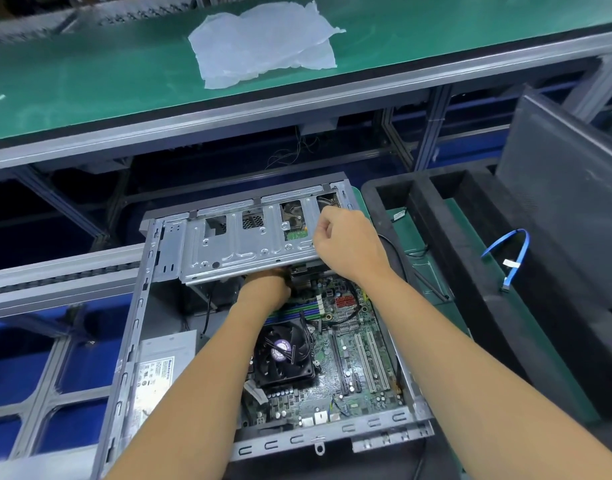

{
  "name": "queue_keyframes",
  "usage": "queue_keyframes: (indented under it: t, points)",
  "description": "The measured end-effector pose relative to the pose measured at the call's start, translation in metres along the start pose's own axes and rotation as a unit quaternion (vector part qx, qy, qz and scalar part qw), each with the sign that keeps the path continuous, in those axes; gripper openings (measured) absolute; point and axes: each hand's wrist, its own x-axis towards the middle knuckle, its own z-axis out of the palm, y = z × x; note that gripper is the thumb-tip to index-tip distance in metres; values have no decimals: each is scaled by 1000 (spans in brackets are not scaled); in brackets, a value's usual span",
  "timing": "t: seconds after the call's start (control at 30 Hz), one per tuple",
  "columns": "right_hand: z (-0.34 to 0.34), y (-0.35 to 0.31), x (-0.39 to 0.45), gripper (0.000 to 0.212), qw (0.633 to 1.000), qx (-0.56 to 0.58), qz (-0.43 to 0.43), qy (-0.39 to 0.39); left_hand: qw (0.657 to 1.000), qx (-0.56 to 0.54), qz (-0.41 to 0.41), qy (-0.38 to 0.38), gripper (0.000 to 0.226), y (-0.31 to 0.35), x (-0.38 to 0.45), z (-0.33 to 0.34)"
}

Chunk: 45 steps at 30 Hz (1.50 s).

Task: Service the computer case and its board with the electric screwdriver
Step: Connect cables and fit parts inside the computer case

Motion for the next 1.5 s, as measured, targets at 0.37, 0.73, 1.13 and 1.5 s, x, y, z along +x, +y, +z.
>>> queue_keyframes:
  t: [0.37, 0.73, 1.13, 1.5]
  points:
    - [-1, 1, 0, 13, 1000, 9, 3, -4, 999, 29, 20, 35, 30, -1, -5, 0]
    - [1, 1, 0, 12, 1000, 0, -5, -2, 995, 83, 15, 50, 26, 6, -2, 6]
    - [-1, -2, -2, 12, 1000, -8, 3, -7, 998, 38, 35, 19, 28, 4, -19, 0]
    - [-4, -9, -9, 14, 1000, 9, 19, 1, 998, 15, -24, 61, 21, -51, -63, -18]
